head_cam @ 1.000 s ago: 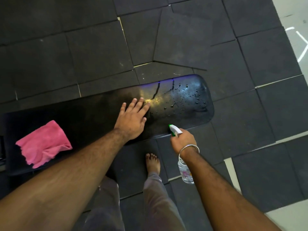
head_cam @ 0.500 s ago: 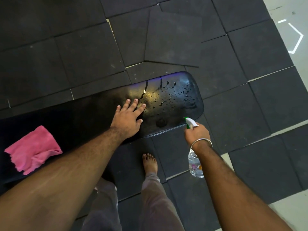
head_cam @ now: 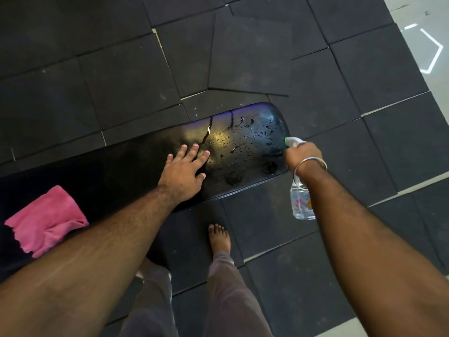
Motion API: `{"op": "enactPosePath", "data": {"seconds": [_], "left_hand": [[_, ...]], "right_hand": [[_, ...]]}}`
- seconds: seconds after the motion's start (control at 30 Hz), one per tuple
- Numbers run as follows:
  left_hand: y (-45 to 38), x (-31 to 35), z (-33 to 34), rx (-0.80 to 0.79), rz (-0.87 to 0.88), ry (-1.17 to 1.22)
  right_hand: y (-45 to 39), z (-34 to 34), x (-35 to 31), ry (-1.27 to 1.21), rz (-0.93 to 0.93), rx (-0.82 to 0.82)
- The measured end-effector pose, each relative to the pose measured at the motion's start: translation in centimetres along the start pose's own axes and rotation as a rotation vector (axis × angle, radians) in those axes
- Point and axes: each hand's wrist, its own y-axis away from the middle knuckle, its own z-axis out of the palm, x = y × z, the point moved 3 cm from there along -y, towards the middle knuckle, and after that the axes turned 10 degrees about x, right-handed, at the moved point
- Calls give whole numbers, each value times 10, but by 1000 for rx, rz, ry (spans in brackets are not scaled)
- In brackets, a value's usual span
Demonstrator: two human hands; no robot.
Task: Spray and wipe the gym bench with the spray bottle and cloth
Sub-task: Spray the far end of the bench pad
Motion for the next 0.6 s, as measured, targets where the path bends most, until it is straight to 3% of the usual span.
{"op": "enactPosePath", "data": {"seconds": [0.13,0.33,0.6], "left_hand": [[0,1,-1,3,1,5],[1,-1,-3,3,6,28],[1,-2,-5,6,11,40]], "right_hand": [[-8,0,-26,43,-73,-34],[28,39,-36,187,-137,-213],[45,60,-47,179,-178,-172]]}}
